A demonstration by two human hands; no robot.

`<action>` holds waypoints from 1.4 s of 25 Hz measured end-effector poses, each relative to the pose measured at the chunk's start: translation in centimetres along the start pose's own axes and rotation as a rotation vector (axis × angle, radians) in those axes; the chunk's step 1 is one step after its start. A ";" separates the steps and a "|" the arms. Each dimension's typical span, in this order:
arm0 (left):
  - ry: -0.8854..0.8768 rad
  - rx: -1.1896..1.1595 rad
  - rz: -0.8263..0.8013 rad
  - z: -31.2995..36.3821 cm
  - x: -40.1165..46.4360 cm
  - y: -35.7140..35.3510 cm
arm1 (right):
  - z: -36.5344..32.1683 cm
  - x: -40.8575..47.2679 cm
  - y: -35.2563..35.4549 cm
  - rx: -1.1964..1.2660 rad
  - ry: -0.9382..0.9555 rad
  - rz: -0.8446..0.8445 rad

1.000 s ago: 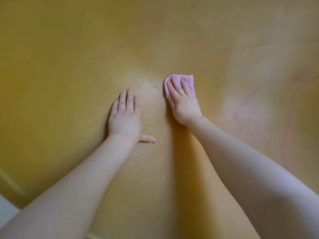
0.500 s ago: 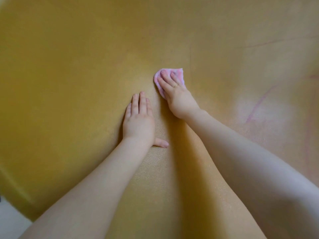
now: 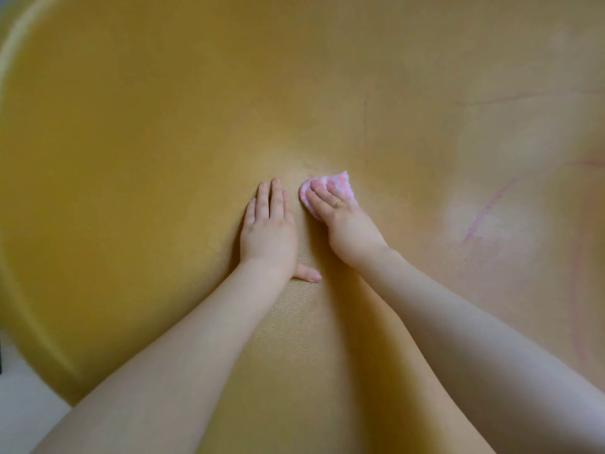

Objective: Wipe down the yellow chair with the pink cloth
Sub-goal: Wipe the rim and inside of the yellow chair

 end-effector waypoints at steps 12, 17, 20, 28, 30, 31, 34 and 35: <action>-0.066 -0.015 -0.038 1.7 0.7 0.2 | 4.6 -6.1 -0.8 -0.052 0.006 0.035; -0.149 -0.049 -0.056 3.3 2.3 -0.3 | 8.7 0.1 2.7 -0.286 -0.113 0.048; -0.133 -0.036 -0.064 3.3 2.3 -0.2 | 8.9 1.1 2.9 -0.201 -0.206 0.099; -0.179 -0.214 -0.141 8.3 1.4 0.2 | 6.9 -13.6 -0.4 0.077 -0.072 -0.035; -0.344 -0.302 -0.199 12.9 0.4 -0.8 | 9.4 -13.5 1.0 -0.041 -0.079 -0.089; -0.386 -0.326 -0.225 14.5 0.0 -1.6 | 11.5 -12.8 1.9 -0.087 -0.136 -0.121; -0.382 -0.265 -0.191 15.8 -0.2 -2.7 | 18.1 -10.6 6.3 -0.135 -0.401 -0.067; -0.370 -0.251 -0.173 15.6 -0.2 -2.6 | 18.6 -10.4 6.9 -0.124 -0.432 -0.026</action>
Point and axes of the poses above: each hand's wrist, its own x-axis towards the middle knuckle, its own y-axis out of the back of the hand, z = x × y, the point moved 9 cm from there along x, towards the middle knuckle, and after that the axes turned 7 degrees about -y, right-handed, at the moved point
